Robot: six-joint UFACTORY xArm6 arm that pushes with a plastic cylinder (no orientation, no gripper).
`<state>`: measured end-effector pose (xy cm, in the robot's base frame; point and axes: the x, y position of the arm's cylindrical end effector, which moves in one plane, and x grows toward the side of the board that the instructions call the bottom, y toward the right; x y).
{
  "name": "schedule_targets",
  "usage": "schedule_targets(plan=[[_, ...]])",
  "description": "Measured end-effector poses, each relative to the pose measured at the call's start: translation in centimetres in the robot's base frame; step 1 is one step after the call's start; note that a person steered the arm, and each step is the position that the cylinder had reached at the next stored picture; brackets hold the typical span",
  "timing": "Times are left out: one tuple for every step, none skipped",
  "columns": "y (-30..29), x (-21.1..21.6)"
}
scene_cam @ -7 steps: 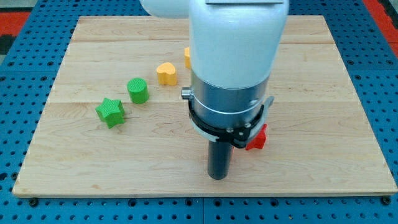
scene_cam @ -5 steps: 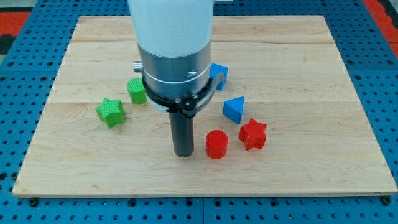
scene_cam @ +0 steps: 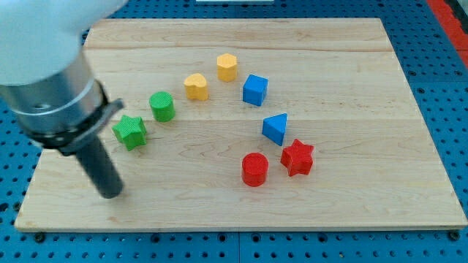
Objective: Move the green star diagonal to the green circle
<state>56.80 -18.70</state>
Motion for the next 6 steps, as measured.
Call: schedule_targets(plan=[[-4.4,-0.1],[-7.0,-3.9],[-6.4,-12.7],[-6.0,-16.6],[-4.2,-16.3],[-4.0,-15.5]])
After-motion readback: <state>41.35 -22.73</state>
